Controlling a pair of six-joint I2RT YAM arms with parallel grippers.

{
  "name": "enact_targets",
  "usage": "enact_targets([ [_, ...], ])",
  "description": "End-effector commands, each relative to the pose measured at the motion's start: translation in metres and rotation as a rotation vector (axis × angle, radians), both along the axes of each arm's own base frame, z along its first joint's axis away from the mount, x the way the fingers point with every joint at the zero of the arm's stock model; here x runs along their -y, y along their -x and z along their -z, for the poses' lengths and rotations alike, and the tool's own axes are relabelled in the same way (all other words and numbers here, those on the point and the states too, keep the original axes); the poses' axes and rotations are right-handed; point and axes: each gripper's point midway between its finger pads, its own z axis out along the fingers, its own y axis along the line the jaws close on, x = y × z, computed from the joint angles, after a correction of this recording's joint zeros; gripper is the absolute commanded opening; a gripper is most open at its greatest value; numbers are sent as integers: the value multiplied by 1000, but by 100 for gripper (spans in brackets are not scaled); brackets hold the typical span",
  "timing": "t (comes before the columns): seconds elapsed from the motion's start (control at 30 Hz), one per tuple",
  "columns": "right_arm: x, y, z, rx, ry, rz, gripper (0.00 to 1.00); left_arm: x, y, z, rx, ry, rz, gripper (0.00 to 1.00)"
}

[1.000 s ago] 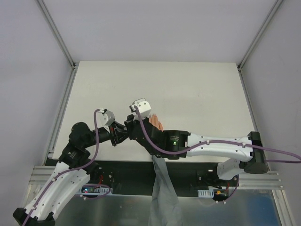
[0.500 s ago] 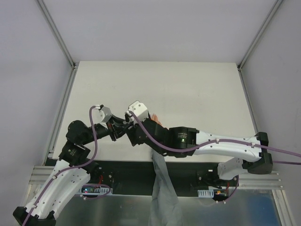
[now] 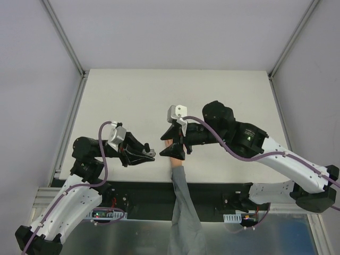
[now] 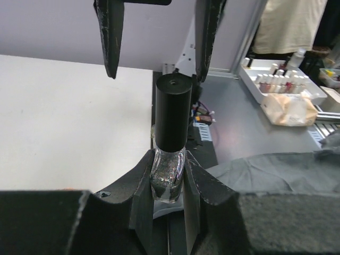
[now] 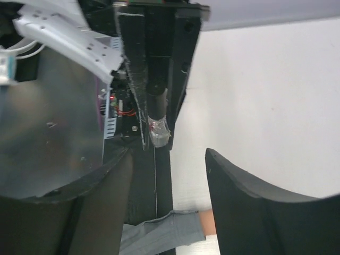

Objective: Paint the nails

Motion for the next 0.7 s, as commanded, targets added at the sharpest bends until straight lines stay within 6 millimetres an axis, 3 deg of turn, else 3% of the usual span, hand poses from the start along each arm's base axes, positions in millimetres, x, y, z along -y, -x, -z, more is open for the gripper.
enact_targets([
  [0.0,-5,44,-27,58,-119,-363,56,-6,33,-13,97,14,165,0],
  [0.3,-31,43,-34,32,-175,-476,49,-7,39,-12,104,13,193,0],
  [0.47,-34,42,-44,27,-204,-497,49,-7,41,-13,109,13,201,0],
  [0.67,-40,46,-41,-24,-199,-555,46,-7,42,-13,113,15,203,0],
])
